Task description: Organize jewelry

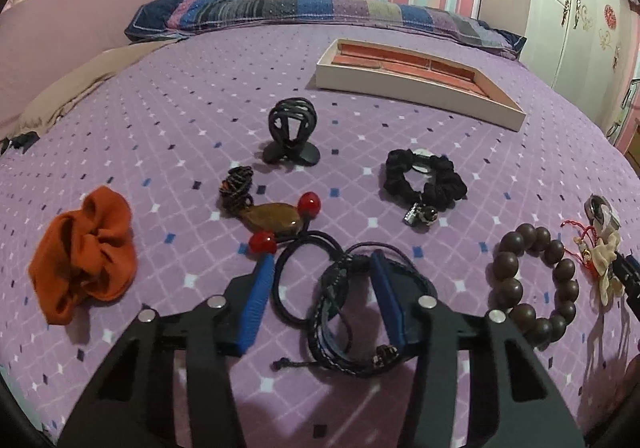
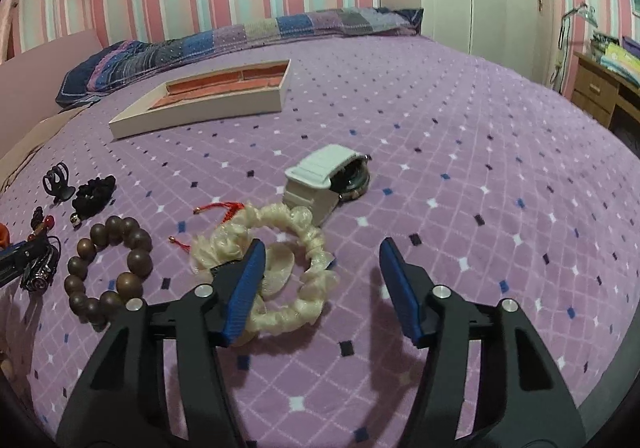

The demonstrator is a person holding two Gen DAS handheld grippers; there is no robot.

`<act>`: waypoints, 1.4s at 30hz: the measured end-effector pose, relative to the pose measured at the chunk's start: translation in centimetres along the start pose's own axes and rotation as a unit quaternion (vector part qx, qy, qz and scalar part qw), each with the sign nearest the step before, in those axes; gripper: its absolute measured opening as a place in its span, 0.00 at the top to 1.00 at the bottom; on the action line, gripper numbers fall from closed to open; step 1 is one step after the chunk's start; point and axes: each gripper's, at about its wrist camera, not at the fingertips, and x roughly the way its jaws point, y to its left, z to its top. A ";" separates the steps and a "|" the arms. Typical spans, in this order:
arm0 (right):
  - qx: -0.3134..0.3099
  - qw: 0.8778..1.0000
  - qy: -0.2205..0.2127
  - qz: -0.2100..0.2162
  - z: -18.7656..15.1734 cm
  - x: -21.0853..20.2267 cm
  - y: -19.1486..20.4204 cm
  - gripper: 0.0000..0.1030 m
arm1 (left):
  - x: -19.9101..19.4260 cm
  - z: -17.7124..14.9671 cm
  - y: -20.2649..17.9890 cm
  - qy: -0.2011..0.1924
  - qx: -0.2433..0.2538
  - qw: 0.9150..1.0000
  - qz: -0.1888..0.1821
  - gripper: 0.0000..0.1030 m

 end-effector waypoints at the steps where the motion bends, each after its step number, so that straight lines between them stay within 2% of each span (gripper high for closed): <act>1: 0.001 1.000 -0.001 -0.001 0.0 0.0 -0.1 0.44 | 0.1 0.0 -0.1 -0.001 0.004 1.000 0.003 0.52; 6: 0.001 1.000 0.006 -0.001 0.0 0.4 -0.1 0.47 | 0.1 -0.3 -0.7 -0.004 0.023 1.000 0.019 0.52; 11: 0.002 1.000 0.012 0.005 0.0 0.8 -0.1 0.52 | 0.1 -0.6 -1.1 0.002 0.034 0.999 0.013 0.53; 14: -0.003 1.000 0.017 0.010 0.0 0.9 0.1 0.61 | 0.2 -0.7 -1.1 0.009 0.034 0.999 0.005 0.61; 17: -0.010 1.000 0.019 0.014 -0.1 1.0 0.4 0.70 | 0.3 -0.7 -1.1 0.014 0.032 0.999 0.004 0.63; 24: -0.021 0.999 0.020 0.025 -0.2 1.3 0.7 0.84 | 0.6 -0.8 -1.4 0.018 0.036 0.999 0.009 0.64; 28: -0.025 0.999 0.017 0.030 -0.1 1.2 0.9 0.87 | 0.6 -0.8 -1.5 0.019 0.036 0.999 0.002 0.70; 30: -0.025 0.999 0.014 0.031 0.0 1.0 1.0 0.87 | 0.5 -0.7 -1.3 0.020 0.032 0.999 -0.002 0.80; 33: -0.021 0.999 0.012 0.040 0.1 0.7 0.8 0.88 | 0.2 -0.6 -0.8 0.023 0.021 0.999 -0.010 0.81; 36: -0.021 0.999 0.008 0.044 0.2 0.2 0.9 0.88 | -0.2 -0.8 -0.6 0.019 0.022 1.000 0.006 0.78; 42: -0.025 0.999 0.005 0.046 0.2 -0.3 1.0 0.88 | -1.6 -1.0 -1.2 0.000 0.047 0.999 0.012 0.78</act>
